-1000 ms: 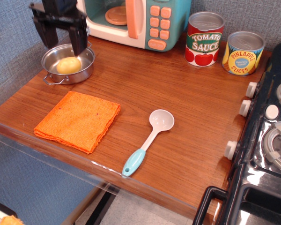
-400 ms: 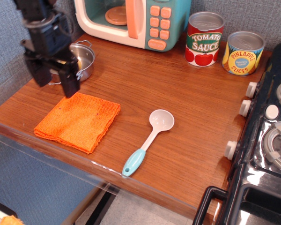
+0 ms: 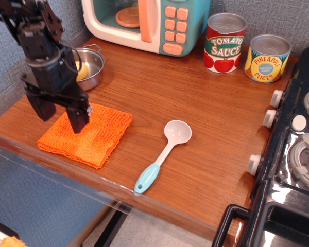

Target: Slide the orange rag backwards in front of the canned goods.

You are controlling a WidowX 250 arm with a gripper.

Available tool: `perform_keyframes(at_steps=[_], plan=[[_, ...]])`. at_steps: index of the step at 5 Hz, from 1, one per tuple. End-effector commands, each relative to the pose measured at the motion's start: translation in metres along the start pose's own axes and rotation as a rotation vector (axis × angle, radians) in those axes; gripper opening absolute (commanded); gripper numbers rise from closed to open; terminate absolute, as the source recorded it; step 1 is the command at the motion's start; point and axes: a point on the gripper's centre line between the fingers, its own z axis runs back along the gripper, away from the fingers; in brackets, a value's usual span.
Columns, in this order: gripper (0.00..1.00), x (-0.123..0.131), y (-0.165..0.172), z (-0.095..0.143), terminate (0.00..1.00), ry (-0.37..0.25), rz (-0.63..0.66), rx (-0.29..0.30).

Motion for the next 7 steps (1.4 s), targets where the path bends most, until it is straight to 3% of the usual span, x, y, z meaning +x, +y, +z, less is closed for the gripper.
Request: perform_keyframes(at_steps=[1,2,4,5,7], plan=[[1.00,0.012,-0.004,-0.021,0.00,-0.053,0.030,-0.032],[1.00,0.011,-0.008,-0.031,0.00,-0.054,-0.004,-0.020],[1.00,0.006,-0.014,-0.053,0.00,0.012,-0.071,0.045],[1.00,0.023,-0.030,-0.057,0.00,0.021,-0.076,0.024],[1.00,0.085,-0.078,-0.055,0.00,0.004,-0.078,-0.043]])
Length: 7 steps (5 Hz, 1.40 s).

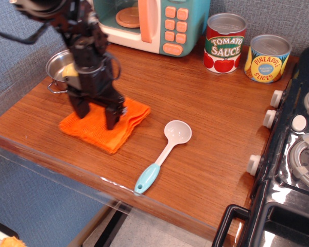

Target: Slide the orange rag backwards in front of the canned goods.

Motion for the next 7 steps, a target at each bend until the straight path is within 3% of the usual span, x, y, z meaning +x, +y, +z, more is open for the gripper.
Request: perform_keyframes(at_steps=[1,2,4,6,7], plan=[[1.00,0.066,-0.054,-0.014,0.00,0.004,-0.018,-0.056],[1.00,0.095,-0.063,-0.018,0.00,0.001,-0.014,-0.047],[1.00,0.121,-0.066,-0.008,0.00,-0.019,0.011,-0.007],[1.00,0.159,-0.081,0.090,0.00,-0.211,0.039,-0.081],[1.00,0.171,-0.085,0.141,0.00,-0.258,0.039,-0.101]])
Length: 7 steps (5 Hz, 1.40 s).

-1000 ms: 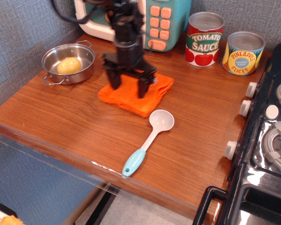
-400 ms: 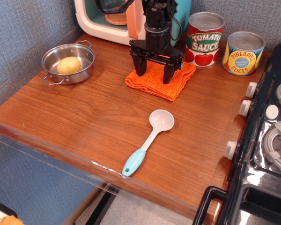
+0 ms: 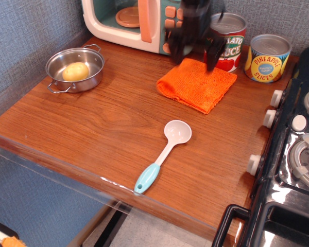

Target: Slide the orange rag backwards in front of the canned goods.

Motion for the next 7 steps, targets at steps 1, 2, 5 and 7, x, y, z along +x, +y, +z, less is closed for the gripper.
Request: perform_keyframes(at_steps=[1,2,5,7], plan=[[1.00,0.025,0.004,0.134,0.00,-0.161,-0.004,-0.001],[1.00,-0.020,0.040,0.144,0.00,-0.118,0.047,0.049],[1.00,-0.120,0.099,0.116,0.00,-0.004,-0.010,0.047],[1.00,-0.120,0.099,0.116,0.00,-0.004,-0.010,0.047]])
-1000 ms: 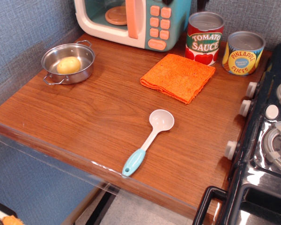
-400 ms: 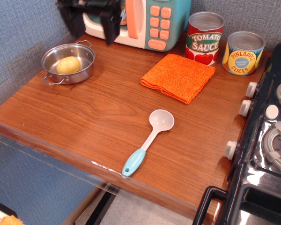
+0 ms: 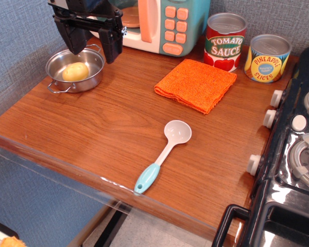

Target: Slide the orange rag backwards in front of the canned goods.

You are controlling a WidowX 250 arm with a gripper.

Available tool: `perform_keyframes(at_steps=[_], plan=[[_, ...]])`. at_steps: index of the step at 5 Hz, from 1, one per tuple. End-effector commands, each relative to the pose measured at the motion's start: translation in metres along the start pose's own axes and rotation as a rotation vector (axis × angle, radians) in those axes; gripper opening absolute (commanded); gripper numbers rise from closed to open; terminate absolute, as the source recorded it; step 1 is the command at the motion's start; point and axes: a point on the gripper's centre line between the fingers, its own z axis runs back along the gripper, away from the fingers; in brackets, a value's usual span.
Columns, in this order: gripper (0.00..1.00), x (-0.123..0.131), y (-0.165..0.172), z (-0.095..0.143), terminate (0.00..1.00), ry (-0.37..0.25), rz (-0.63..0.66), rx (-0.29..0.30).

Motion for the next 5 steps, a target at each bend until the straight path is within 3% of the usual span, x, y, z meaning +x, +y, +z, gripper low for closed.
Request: perform_keyframes(at_steps=[1,4,5], plan=[[1.00,0.0044,0.0020,0.0220,0.00,-0.058,0.000,0.019],[1.00,0.0044,0.0020,0.0220,0.00,-0.058,0.000,0.019],[1.00,0.0044,0.0020,0.0220,1.00,-0.058,0.000,0.019]])
